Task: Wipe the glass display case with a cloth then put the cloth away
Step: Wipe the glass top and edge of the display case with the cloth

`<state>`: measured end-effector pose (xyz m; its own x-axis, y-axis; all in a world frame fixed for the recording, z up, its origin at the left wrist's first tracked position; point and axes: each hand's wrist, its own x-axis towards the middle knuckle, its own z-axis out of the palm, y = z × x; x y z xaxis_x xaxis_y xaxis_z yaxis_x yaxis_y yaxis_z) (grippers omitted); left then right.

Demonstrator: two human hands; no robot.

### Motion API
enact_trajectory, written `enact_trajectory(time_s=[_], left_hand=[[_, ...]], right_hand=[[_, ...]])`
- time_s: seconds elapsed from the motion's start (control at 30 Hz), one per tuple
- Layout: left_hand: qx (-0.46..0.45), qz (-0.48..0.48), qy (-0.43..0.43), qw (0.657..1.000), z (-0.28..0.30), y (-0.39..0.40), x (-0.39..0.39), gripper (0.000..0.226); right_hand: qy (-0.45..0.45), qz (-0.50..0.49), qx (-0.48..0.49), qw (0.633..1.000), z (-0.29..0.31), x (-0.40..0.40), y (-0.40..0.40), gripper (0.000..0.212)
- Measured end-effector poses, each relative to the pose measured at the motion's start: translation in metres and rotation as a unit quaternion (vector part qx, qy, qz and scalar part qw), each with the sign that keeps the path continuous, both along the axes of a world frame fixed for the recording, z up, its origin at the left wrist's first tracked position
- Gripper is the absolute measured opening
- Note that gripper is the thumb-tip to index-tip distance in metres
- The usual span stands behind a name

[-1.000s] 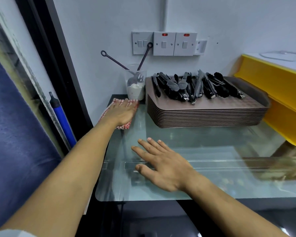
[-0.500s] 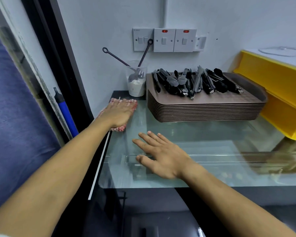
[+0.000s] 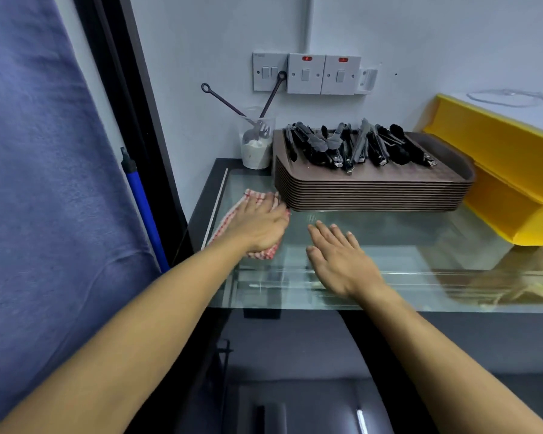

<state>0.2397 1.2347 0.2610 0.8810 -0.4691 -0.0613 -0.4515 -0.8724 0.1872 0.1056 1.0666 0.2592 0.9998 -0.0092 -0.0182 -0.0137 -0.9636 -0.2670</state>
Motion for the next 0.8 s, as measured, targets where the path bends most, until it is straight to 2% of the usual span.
enact_trajectory(time_s=[0.1,0.17,0.27,0.33,0.4,0.5,0.57,0.63,0.8], left_hand=[[-0.005,-0.051,-0.006,0.999,-0.006,0.016,-0.029,0.057],[-0.001,-0.051,-0.02,0.998,-0.005,0.047,-0.017,0.058],[0.009,0.061,-0.004,0.998,0.003,0.073,0.015,0.057],[0.005,0.095,0.011,0.995,0.006,0.061,0.016,0.054],[-0.012,0.07,0.006,0.997,0.007,0.036,-0.003,0.055],[-0.011,-0.028,-0.01,0.999,0.001,0.007,-0.06,0.053],[0.001,-0.094,-0.015,0.995,-0.005,0.01,-0.089,0.052],[-0.001,-0.114,-0.019,0.993,-0.01,0.034,-0.083,0.053],[-0.003,0.072,-0.01,0.997,0.002,0.077,-0.016,0.054]], right_hand=[[-0.014,-0.014,0.009,1.0,-0.003,-0.001,-0.005,0.058],[-0.019,-0.016,0.007,1.0,-0.006,-0.002,-0.004,0.058],[-0.023,-0.015,0.004,1.0,-0.006,-0.003,-0.002,0.058],[-0.03,-0.02,0.017,0.999,-0.004,0.0,-0.002,0.058],[-0.045,-0.039,0.033,0.998,-0.005,0.001,-0.002,0.057],[-0.088,-0.108,0.018,0.99,-0.006,-0.002,-0.004,0.048],[-0.101,-0.136,-0.002,0.985,-0.006,-0.006,-0.003,0.044],[-0.09,-0.138,-0.005,0.986,-0.006,-0.009,-0.002,0.043],[-0.086,-0.125,-0.009,0.988,-0.005,-0.009,0.0,0.045]])
